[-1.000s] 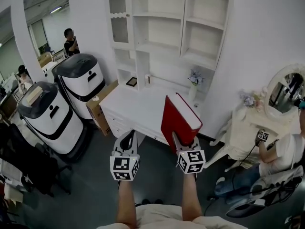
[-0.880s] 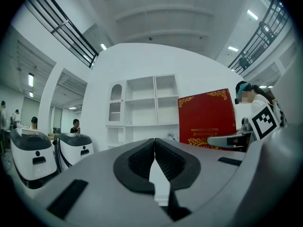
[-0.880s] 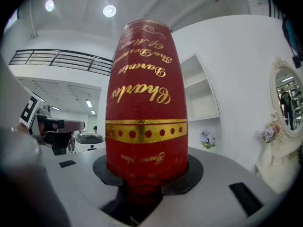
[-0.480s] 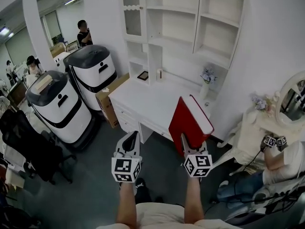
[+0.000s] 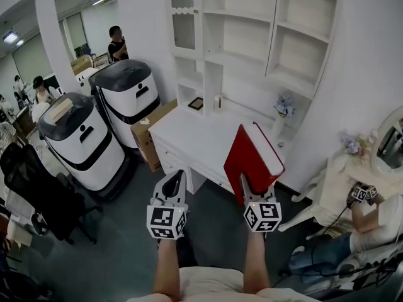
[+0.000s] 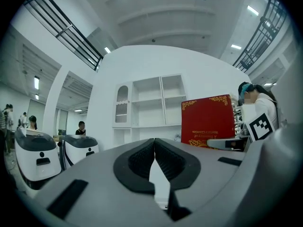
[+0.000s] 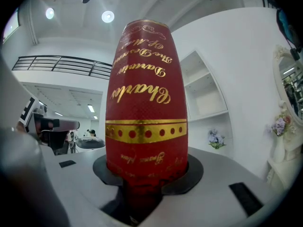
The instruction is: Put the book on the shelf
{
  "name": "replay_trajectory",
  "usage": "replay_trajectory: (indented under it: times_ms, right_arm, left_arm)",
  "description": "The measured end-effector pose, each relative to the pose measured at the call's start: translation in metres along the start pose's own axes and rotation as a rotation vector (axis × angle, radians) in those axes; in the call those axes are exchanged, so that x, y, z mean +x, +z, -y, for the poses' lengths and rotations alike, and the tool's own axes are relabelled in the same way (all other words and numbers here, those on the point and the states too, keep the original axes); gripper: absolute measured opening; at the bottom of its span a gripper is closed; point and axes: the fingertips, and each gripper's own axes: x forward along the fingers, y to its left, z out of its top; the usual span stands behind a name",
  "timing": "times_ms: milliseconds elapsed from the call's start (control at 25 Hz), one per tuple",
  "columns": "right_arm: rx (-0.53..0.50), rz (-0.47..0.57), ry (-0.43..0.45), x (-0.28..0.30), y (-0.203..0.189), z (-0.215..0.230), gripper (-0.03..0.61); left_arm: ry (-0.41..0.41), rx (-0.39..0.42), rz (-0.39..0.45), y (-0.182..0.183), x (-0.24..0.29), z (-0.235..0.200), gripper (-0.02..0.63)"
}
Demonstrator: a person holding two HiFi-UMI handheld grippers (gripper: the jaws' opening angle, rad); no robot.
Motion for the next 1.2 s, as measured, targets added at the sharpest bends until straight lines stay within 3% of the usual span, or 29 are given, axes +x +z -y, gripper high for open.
replay_trajectory:
  times_ms: [680, 840, 1000, 1200]
  right_arm:
    - [0.005, -0.011, -0.104, 0.196, 0.001, 0.002, 0.192]
    - [-0.038, -0.026, -0.146, 0.246, 0.006, -0.004, 0.192]
    - [0.02, 0.001, -0.151, 0.294, 0.009, -0.015, 0.192]
    - [0.02, -0.008, -0.168, 0.352, 0.004, -0.028, 0.192]
  left_arm:
    - [-0.089, -0.06, 0.025, -0.013, 0.165, -0.141, 0.017]
    - [-0.124, -0.045, -0.003, -0.017, 0.202, -0.179, 0.017]
    - [-0.178, -0.021, -0.045, -0.023, 0.229, -0.215, 0.017]
    - [-0.148, -0.034, -0.046, -0.029, 0.259, -0.272, 0.017]
